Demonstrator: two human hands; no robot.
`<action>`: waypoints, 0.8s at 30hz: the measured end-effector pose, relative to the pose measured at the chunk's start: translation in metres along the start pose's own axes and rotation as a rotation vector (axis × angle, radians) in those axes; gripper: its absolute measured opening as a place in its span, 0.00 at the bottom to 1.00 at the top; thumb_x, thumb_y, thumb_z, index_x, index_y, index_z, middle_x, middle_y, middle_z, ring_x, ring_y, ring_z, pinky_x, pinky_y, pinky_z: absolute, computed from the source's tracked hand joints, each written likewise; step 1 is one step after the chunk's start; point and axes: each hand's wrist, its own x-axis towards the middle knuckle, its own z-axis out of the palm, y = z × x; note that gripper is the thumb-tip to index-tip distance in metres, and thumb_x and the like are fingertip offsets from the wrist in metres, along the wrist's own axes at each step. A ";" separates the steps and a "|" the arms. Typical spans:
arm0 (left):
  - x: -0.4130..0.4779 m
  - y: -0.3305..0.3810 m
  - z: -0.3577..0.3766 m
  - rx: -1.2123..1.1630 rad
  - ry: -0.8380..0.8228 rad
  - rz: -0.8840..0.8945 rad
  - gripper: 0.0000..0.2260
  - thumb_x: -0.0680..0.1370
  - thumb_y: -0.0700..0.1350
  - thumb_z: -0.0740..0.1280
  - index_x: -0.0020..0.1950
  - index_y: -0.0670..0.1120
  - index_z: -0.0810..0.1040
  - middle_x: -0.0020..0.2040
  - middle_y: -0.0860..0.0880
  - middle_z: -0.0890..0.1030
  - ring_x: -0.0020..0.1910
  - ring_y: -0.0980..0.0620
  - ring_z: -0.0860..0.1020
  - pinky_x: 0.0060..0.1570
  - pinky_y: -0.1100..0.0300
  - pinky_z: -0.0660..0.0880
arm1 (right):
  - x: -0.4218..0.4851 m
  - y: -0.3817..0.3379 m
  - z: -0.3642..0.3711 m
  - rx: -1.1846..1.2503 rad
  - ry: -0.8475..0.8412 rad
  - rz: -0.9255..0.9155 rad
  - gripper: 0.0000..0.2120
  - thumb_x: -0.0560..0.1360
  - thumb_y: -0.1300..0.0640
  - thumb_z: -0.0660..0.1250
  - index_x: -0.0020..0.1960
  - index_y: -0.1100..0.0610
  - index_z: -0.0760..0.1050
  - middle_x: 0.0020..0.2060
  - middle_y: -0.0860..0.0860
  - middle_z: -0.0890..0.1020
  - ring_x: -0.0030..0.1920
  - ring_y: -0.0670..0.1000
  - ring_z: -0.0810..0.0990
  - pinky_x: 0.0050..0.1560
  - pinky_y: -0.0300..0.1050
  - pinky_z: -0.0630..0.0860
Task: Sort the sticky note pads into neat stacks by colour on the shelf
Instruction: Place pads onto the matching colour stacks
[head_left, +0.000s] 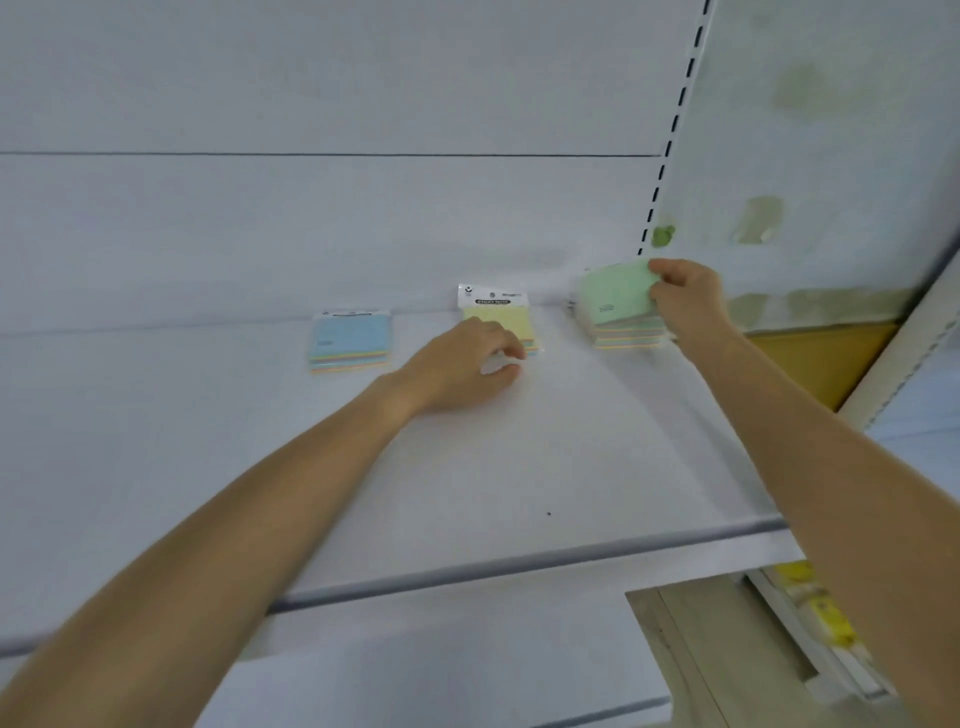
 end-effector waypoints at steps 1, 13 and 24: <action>0.001 0.002 0.003 0.014 -0.036 0.005 0.13 0.77 0.49 0.62 0.60 0.47 0.76 0.60 0.48 0.77 0.62 0.49 0.70 0.64 0.56 0.67 | 0.002 0.002 -0.001 -0.048 0.002 -0.008 0.20 0.73 0.68 0.56 0.63 0.60 0.73 0.61 0.57 0.77 0.53 0.52 0.76 0.54 0.40 0.71; -0.011 -0.009 0.013 0.029 -0.079 0.025 0.35 0.66 0.67 0.52 0.66 0.50 0.73 0.68 0.55 0.73 0.68 0.58 0.66 0.66 0.69 0.57 | 0.003 0.029 0.005 -0.526 -0.051 -0.203 0.19 0.77 0.64 0.51 0.64 0.59 0.71 0.63 0.60 0.74 0.63 0.62 0.67 0.62 0.48 0.64; -0.030 -0.017 -0.022 0.176 0.047 -0.078 0.17 0.77 0.55 0.60 0.65 0.52 0.74 0.66 0.55 0.75 0.67 0.54 0.70 0.65 0.59 0.67 | -0.041 -0.009 0.045 -0.624 -0.198 -0.732 0.21 0.75 0.54 0.54 0.65 0.58 0.71 0.66 0.58 0.73 0.68 0.61 0.66 0.67 0.53 0.61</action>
